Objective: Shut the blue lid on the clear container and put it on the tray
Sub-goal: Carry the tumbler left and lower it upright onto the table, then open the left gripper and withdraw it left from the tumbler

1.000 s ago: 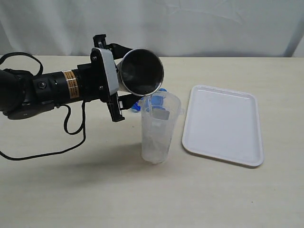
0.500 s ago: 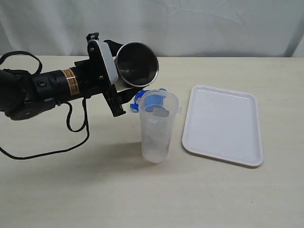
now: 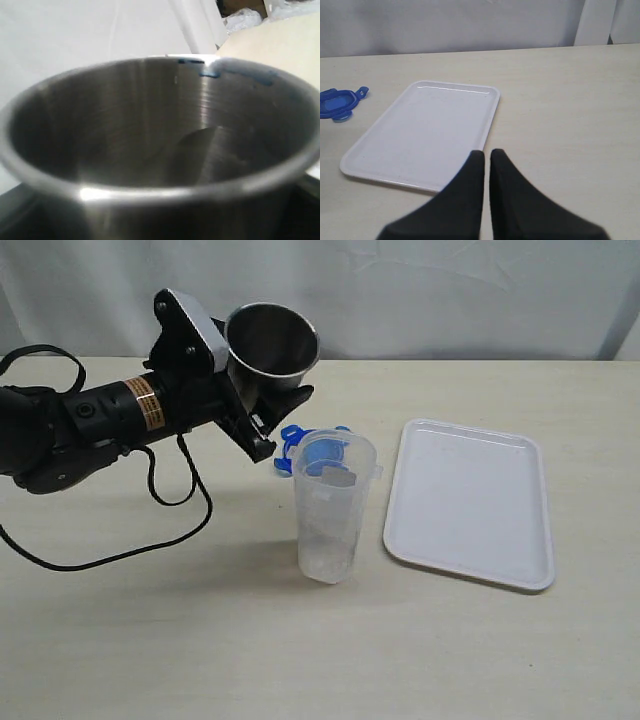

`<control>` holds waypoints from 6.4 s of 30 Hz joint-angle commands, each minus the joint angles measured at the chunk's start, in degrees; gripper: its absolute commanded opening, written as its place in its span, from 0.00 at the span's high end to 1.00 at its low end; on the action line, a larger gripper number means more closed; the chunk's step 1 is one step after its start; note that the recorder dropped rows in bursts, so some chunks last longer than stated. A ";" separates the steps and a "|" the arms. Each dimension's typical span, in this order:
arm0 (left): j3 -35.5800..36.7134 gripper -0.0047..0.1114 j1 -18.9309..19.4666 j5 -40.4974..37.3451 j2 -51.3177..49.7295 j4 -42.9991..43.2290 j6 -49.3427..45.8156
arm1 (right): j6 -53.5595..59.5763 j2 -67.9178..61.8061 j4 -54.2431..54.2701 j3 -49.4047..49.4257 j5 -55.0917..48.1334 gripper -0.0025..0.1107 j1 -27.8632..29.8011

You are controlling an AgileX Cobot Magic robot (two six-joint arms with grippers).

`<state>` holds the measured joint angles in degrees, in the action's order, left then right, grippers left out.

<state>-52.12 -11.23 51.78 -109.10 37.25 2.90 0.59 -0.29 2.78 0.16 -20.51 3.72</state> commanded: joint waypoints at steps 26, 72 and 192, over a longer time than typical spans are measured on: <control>-26.04 0.96 15.83 -2.11 -17.95 -3.49 27.33 | 0.10 0.29 -0.16 -0.16 0.79 0.94 0.17; -32.03 0.96 21.17 1.94 -34.38 -3.40 19.58 | 0.10 0.29 -0.16 -0.16 0.79 0.94 0.17; -29.26 0.11 33.99 18.18 -33.30 38.13 34.79 | 0.10 0.29 -0.16 -0.16 0.79 0.94 0.17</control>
<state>-81.49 21.11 69.17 -143.42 72.86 35.95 0.59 -0.29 2.78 0.16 -20.51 3.72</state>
